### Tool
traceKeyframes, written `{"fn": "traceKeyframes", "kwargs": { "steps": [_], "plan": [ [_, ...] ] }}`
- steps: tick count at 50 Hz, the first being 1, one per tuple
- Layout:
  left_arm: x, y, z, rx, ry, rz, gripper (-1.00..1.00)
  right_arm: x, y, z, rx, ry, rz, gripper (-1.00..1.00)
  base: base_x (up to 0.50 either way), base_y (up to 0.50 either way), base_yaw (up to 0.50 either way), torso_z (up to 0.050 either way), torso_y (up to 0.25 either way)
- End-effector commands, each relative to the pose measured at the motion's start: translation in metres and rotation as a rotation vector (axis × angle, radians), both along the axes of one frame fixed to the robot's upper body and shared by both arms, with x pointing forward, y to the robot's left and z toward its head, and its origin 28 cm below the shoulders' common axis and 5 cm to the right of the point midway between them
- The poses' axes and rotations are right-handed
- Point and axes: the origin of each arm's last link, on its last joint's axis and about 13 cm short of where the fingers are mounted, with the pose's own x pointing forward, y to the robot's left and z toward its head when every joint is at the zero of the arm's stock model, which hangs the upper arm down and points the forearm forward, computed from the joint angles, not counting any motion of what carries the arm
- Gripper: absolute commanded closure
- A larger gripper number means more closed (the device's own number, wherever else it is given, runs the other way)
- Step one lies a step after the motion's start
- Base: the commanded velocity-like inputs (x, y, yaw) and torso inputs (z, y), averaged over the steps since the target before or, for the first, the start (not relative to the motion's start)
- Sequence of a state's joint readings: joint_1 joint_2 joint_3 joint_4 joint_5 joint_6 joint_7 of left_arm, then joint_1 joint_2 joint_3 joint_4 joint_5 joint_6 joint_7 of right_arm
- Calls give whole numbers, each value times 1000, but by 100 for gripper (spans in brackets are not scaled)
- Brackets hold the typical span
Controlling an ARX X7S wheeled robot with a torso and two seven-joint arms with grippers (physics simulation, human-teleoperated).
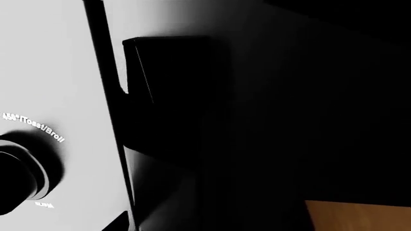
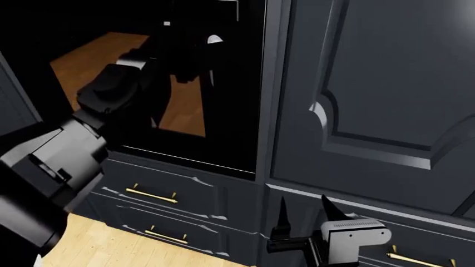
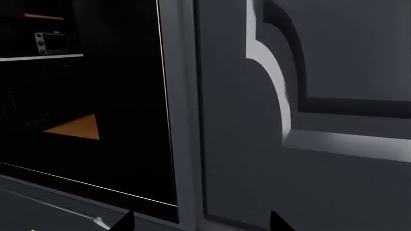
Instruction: Open the oven door
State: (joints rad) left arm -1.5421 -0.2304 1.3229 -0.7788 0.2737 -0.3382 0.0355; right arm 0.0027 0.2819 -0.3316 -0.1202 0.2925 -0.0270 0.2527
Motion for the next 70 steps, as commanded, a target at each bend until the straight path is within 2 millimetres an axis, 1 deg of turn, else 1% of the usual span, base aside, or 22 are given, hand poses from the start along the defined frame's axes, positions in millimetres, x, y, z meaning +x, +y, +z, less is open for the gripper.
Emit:
{"fn": "traceKeyframes", "kwargs": {
  "steps": [1,3,4,28,41,49,57,70],
  "plan": [
    [1,1,3,2,-4,9,-100,0,0,0,0,-1,0,-100,0,0,0,0,0],
    [2,0,4,5,-6,8,-100,0,0,0,1,-1,0,-100,0,0,0,0,0],
    [2,0,4,3,-8,9,100,0,0,0,1,0,0,-100,0,0,0,0,0],
    [-1,2,3,-13,15,-3,100,-1,1,-1,2,-3,6,-100,0,0,0,0,0],
    [-5,7,8,-31,-52,8,100,-3,2,-1,0,-1,9,-100,0,0,0,0,0],
    [-11,11,7,-24,-72,10,100,-3,2,-3,-3,2,11,-100,0,0,0,0,0],
    [-19,15,1,0,-80,6,100,-2,2,-2,-6,0,10,-100,0,0,0,0,0],
    [-37,21,-2,41,-140,-6,100,-3,2,-2,-8,-1,8,-100,0,0,1,0,0]
  ]
}}
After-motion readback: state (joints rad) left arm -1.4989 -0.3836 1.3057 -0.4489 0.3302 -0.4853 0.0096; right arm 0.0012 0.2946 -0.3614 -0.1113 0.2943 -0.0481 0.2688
